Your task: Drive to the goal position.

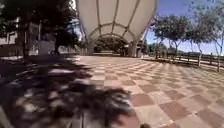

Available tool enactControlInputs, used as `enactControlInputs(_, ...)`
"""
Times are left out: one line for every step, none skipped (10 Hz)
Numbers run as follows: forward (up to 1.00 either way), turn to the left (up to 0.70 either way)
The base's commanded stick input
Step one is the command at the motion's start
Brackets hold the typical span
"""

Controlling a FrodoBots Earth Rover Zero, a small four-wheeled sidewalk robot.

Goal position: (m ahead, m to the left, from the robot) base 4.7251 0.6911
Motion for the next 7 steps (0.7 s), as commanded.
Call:
enactControlInputs(1.0,0.0)
enactControlInputs(1.0,0.0)
enactControlInputs(1.0,0.0)
enactControlInputs(1.0,0.0)
enactControlInputs(1.0,0.0)
enactControlInputs(1.0,0.0)
enactControlInputs(1.0,0.0)
